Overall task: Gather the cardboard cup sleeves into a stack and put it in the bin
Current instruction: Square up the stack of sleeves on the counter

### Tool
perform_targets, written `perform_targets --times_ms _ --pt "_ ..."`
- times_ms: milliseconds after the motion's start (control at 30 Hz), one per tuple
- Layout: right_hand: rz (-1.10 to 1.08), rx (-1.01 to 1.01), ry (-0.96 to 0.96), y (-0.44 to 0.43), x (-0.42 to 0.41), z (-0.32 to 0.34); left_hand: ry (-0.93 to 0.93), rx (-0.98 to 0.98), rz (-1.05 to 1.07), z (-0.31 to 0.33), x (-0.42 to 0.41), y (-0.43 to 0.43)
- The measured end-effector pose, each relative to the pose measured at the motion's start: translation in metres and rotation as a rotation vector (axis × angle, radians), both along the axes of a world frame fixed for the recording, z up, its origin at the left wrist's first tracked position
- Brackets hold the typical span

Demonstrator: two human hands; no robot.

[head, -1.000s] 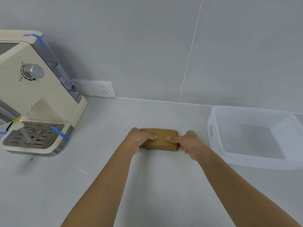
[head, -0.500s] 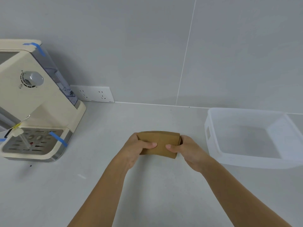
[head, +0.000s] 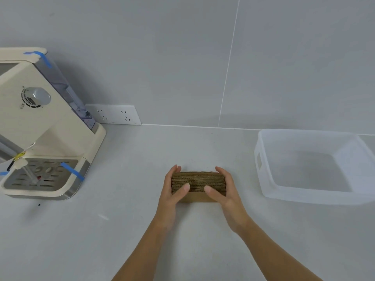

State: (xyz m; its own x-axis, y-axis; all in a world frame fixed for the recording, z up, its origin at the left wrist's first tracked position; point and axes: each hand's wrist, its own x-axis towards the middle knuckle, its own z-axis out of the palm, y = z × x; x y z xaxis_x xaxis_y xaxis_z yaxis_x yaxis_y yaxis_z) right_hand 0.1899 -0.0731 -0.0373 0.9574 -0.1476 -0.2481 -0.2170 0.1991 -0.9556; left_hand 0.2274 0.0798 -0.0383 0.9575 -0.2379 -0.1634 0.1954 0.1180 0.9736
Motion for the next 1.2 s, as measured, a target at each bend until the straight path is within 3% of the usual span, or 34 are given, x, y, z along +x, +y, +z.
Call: perform_targets --times_ms 67,267,533,667,933,1200 --pt "-0.154 0.078 -0.025 0.009 0.002 0.001 0.024 0.026 0.060 0.001 0.001 -0.006" --pt "-0.418 -0.016 0.067 0.027 0.018 0.012 0.024 0.181 0.391 0.004 0.006 -0.029" --pt "-0.402 -0.066 0.011 0.019 0.029 0.025 -0.010 0.114 0.461 0.015 0.009 -0.033" --pt "-0.308 -0.134 0.008 0.017 0.019 0.011 -0.053 0.180 0.445 0.003 -0.002 -0.030" --pt "-0.392 -0.111 -0.072 0.019 0.015 0.006 -0.073 0.124 0.426 0.006 -0.001 -0.032" --pt "-0.399 -0.097 -0.006 0.018 0.015 -0.003 -0.008 0.197 0.374 -0.003 -0.001 -0.031"
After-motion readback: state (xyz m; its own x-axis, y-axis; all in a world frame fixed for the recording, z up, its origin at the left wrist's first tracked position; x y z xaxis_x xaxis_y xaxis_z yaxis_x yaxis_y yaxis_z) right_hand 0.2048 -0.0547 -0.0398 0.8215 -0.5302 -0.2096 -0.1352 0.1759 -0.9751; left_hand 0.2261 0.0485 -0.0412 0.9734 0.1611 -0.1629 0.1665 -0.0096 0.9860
